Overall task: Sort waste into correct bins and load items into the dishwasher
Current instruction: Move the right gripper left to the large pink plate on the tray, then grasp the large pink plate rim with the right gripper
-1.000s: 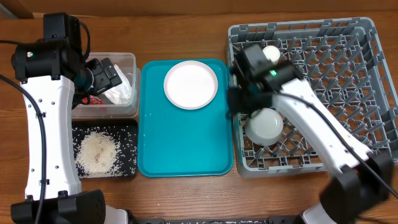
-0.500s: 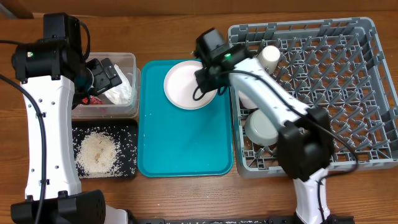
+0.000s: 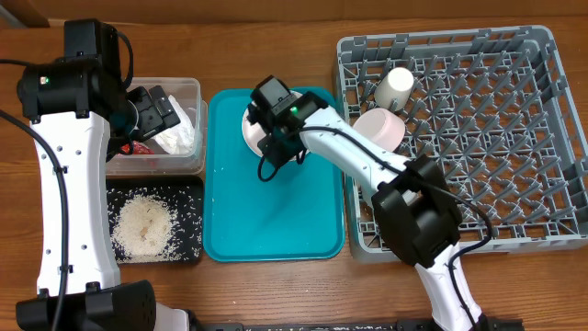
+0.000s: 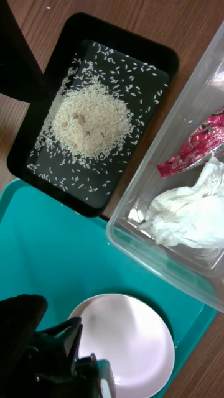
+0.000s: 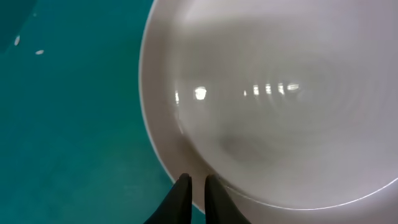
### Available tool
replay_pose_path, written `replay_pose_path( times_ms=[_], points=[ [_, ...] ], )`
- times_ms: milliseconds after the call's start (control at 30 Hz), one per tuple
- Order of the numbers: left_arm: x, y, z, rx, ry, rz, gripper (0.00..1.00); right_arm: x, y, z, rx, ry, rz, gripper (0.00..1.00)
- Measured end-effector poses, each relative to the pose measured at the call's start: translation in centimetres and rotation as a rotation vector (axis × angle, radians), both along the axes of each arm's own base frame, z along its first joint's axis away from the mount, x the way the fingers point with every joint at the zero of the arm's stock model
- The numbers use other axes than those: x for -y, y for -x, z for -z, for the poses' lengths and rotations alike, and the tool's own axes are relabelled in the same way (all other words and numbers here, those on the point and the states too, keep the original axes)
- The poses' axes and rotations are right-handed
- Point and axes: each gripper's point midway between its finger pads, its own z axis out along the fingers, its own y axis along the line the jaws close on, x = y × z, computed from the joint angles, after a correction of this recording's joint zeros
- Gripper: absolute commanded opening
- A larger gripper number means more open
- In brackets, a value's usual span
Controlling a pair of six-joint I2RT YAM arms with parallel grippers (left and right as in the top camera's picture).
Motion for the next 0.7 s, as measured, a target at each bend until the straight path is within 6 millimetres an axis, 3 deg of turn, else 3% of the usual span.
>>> replay_pose_path(
  times_ms=[133, 300, 367, 700],
  points=[
    [0.0, 0.0, 0.0, 0.000, 0.000, 0.000, 1.00, -1.1, 0.6, 0.0, 0.011, -0.005, -0.033, 0.10],
    [0.0, 0.0, 0.0, 0.000, 0.000, 0.000, 1.00, -2.3, -0.1, -0.1, 0.073, -0.019, -0.048, 0.08],
    [0.0, 0.0, 0.0, 0.000, 0.000, 0.000, 1.00, -2.3, -0.4, 0.1, 0.084, -0.010, -0.045, 0.04],
    [0.0, 0.0, 0.0, 0.000, 0.000, 0.000, 1.00, -2.1, -1.3, 0.4, 0.116, 0.002, -0.031, 0.04]
  ],
)
